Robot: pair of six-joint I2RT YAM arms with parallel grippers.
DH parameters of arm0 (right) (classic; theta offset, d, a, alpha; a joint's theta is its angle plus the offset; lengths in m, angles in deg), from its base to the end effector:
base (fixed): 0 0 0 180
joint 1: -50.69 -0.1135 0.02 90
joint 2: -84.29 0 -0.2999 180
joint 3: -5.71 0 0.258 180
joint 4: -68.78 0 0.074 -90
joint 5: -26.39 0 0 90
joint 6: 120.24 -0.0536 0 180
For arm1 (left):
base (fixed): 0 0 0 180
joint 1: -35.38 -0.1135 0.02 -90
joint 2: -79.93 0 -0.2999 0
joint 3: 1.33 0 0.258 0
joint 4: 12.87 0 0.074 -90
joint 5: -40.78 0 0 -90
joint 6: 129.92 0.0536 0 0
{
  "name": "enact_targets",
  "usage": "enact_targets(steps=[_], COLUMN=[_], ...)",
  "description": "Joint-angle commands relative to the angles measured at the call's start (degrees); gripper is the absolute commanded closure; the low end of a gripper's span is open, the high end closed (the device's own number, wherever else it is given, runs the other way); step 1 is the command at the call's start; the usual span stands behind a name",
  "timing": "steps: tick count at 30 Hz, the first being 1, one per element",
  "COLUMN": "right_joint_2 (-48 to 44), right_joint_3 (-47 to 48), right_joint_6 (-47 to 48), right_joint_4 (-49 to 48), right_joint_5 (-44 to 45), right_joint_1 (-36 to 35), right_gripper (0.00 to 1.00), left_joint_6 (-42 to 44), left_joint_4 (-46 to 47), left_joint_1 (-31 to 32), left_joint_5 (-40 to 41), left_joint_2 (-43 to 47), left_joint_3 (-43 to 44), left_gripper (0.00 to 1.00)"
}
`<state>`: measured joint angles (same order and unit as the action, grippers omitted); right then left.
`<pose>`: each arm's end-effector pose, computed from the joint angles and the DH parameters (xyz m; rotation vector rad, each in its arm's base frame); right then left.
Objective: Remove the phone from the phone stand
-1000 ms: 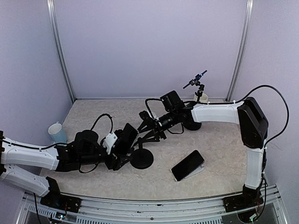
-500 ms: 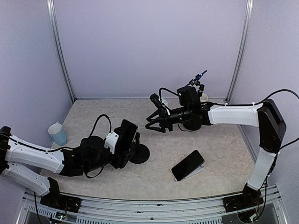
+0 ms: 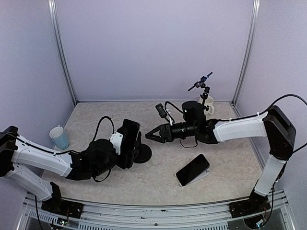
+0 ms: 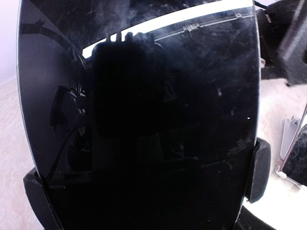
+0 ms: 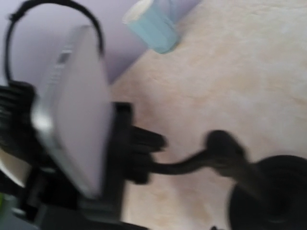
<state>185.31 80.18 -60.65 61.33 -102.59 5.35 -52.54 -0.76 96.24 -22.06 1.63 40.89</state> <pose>0.2694 0.3206 0.2547 -0.7881 1.9896 1.4868 0.1572 -0.2317 0.2058 0.5137 1.8909 -0.3777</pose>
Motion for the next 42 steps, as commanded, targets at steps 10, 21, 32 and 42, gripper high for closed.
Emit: enact_targets(steps=[10,21,32,42], right_joint_2=[3.29,7.23,7.53,6.74], right_joint_3=[1.29,3.36,3.21,1.86], right_joint_6=[-8.42,-13.03,-13.44,-12.18], right_joint_4=[-5.09,-10.29,-10.67,-11.00], right_joint_5=[3.63,2.88,4.27,3.23], right_joint_1=[-5.35,-8.25,-8.28,-8.04], right_gripper=[0.49,0.51,0.68,0.91], left_joint_6=[-1.27,-0.66,-0.44,-1.98], left_joint_4=[6.19,6.08,5.91,4.20], left_joint_1=[0.40,0.60,0.75,-0.05], left_joint_5=[3.26,3.12,3.37,4.72], left_joint_2=[-0.35,-0.83,-1.21,-1.08], left_joint_3=[3.37,3.46,3.66,3.53], left_gripper=[0.65,0.66,0.66,0.68])
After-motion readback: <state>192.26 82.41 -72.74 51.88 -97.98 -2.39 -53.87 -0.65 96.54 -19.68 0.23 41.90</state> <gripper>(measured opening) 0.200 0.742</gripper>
